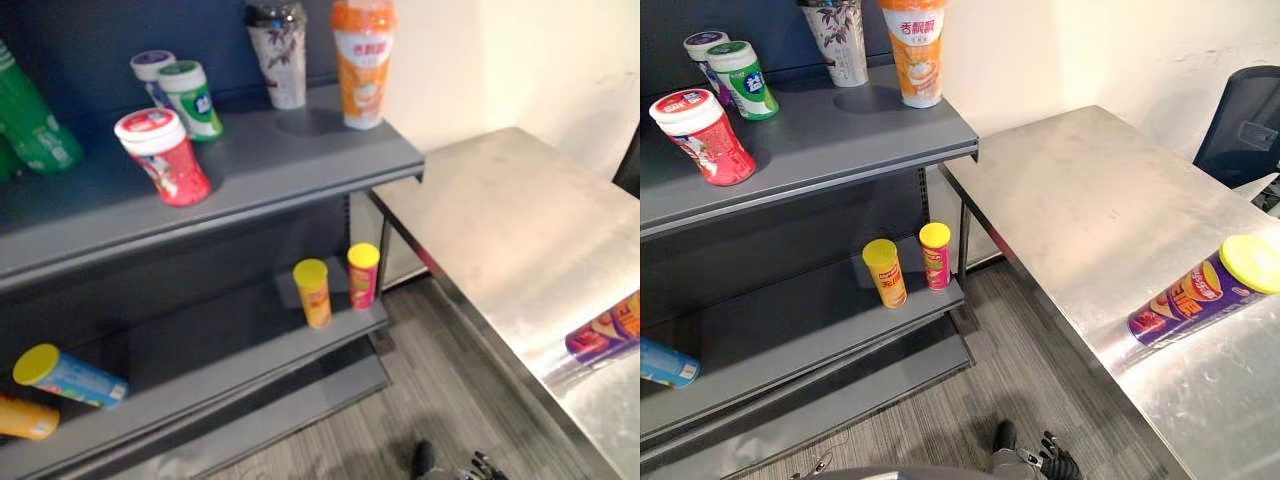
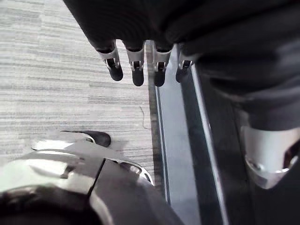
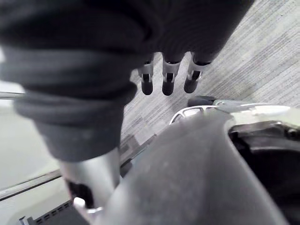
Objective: Put the gum and the chips on the shelf.
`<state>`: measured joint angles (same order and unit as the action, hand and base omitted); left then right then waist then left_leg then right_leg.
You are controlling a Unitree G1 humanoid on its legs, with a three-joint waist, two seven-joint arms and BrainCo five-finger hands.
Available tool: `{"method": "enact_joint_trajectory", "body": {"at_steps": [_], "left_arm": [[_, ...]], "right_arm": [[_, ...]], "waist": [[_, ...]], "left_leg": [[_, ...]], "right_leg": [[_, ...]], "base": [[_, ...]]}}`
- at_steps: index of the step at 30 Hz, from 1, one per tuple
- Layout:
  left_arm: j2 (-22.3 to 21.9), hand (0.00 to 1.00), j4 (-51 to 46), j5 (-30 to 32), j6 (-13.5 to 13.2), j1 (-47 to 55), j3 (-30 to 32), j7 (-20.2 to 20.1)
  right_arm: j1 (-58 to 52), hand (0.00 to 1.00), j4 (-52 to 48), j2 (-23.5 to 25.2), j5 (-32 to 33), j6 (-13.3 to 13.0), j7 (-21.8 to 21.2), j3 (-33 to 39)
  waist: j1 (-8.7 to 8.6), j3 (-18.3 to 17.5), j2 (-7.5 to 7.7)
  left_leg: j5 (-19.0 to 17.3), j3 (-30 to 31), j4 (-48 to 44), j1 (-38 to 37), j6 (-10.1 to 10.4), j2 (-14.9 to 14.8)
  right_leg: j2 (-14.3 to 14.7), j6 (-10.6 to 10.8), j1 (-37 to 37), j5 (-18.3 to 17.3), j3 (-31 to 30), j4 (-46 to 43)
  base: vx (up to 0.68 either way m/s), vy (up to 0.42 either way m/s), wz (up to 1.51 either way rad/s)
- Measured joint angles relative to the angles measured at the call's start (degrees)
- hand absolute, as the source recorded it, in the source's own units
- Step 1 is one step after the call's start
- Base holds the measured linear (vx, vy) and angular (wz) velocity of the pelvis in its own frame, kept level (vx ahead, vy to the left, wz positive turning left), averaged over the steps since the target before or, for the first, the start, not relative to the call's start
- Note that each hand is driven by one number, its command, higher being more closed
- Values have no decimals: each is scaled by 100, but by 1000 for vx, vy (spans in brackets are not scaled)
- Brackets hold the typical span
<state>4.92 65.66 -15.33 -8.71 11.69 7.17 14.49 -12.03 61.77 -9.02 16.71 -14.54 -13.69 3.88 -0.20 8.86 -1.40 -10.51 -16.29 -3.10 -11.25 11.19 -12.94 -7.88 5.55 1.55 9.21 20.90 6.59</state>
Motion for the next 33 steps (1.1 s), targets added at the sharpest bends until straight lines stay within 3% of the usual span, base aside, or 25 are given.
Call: {"method": "enact_joint_trajectory", "body": {"at_steps": [9, 20, 33], "left_arm": [[-26, 0, 46, -458, -34, -1, 50, -230], [-33, 0, 54, -482, -68, 2, 43, -355], [-29, 0, 56, -452, -70, 0, -27, -360]], "right_arm": [[69, 0, 222, 3, 109, -50, -70, 49], [64, 0, 275, 57, 236, -36, -22, 201], [70, 0, 334, 91, 364, -51, 345, 237]], "waist": [[12, -17, -18], [11, -18, -35], [-77, -9, -52]], "left_leg": [[0, 198, 3, 0, -9, 31], [-2, 275, 1, 0, -13, 30], [-105, -195, 9, -305, -13, 23]], "right_leg": [[-51, 21, 121, -9, 183, 2], [-61, 46, 188, -31, 229, 3], [14, 50, 171, -22, -200, 3]], "base": [[24, 19, 11], [-3, 2, 4], [6, 20, -16]]}}
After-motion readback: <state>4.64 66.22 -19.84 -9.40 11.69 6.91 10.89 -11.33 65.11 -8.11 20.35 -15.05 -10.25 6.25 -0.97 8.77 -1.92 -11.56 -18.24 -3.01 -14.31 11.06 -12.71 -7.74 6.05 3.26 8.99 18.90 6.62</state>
